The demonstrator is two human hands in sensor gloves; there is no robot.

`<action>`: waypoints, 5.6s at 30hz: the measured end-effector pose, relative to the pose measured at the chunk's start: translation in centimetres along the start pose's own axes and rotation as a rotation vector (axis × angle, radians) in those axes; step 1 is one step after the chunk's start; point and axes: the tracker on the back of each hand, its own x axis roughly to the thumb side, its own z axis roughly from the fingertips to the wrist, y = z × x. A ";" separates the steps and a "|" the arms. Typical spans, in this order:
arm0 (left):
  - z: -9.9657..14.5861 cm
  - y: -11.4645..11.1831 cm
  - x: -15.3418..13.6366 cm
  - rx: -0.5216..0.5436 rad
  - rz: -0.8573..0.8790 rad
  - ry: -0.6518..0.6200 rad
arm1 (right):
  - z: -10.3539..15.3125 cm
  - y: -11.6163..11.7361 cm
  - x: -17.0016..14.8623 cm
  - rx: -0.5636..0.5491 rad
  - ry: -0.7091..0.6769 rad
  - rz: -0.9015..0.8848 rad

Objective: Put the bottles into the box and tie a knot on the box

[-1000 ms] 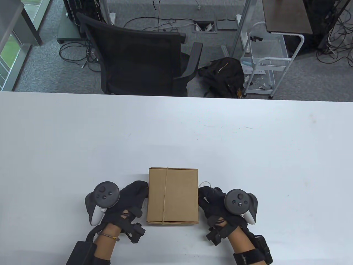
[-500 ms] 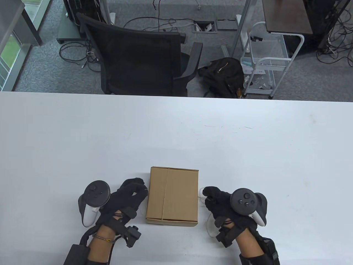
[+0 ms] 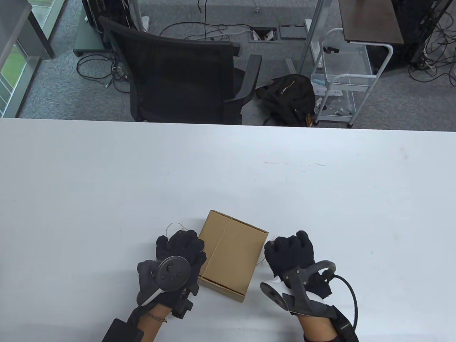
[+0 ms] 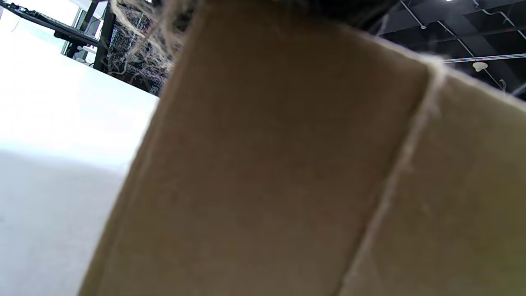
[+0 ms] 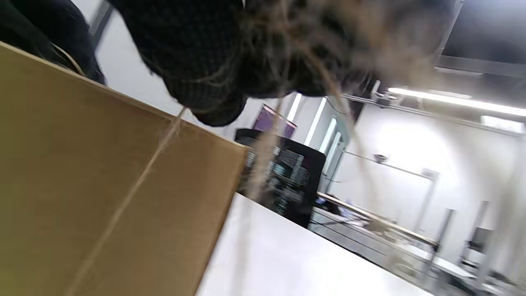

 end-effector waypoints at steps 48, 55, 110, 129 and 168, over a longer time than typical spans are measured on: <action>-1.5 -1.2 -0.2 -0.165 0.211 -0.299 | -0.8 2.7 -3.7 -0.028 0.153 -0.476; -1.1 -0.7 0.1 -0.073 0.148 -0.299 | -0.7 3.7 -4.9 -0.004 0.231 -0.624; 0.1 0.0 0.4 -0.017 0.080 -0.087 | -1.3 4.9 1.4 0.351 -0.053 -0.766; -0.2 2.9 -10.6 -0.197 0.387 0.511 | -0.7 5.5 0.3 0.318 -0.051 -0.833; 1.0 0.0 2.8 -0.041 0.027 -0.377 | 0.0 3.9 0.3 0.010 -0.157 -0.846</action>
